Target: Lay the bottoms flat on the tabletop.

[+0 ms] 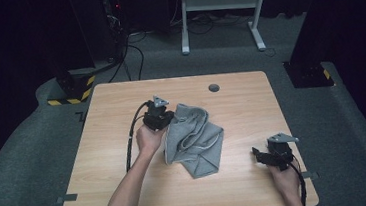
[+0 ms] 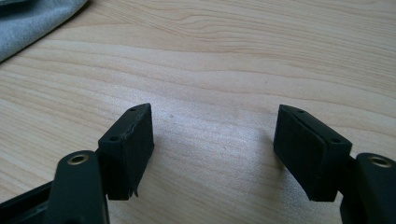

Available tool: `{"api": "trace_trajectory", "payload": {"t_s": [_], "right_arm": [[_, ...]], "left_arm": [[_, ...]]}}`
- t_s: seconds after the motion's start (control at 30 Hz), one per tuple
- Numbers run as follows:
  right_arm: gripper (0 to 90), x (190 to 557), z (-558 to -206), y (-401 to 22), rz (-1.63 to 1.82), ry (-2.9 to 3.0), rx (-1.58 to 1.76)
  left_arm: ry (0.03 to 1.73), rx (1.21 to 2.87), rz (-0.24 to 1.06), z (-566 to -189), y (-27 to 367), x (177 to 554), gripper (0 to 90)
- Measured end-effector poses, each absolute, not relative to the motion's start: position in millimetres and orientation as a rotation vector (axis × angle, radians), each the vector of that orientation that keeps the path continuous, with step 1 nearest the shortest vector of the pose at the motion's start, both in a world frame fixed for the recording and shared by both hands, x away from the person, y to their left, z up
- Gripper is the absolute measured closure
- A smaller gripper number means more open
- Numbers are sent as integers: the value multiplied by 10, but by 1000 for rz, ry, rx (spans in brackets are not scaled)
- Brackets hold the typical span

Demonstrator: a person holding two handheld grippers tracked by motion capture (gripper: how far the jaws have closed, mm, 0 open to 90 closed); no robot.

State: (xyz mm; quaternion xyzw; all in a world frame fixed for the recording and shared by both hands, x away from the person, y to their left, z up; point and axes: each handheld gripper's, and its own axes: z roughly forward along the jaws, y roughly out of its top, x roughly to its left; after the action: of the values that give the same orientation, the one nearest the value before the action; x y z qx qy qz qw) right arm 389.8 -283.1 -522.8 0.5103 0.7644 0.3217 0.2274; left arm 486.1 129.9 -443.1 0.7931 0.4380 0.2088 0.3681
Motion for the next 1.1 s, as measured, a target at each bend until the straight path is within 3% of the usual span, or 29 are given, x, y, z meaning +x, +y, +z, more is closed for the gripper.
{"api": "trace_trajectory", "payload": {"t_s": [0.67, 1.1], "right_arm": [[284, 3894, -5228, -2832, 884, 2106, 1405], [284, 3890, -5226, -2830, 885, 2106, 1411]], "left_arm": [[1230, 2125, 540, -4731, 1454, 4964, 850], [1329, 2075, 552, -4866, 1666, 5019, 844]]}}
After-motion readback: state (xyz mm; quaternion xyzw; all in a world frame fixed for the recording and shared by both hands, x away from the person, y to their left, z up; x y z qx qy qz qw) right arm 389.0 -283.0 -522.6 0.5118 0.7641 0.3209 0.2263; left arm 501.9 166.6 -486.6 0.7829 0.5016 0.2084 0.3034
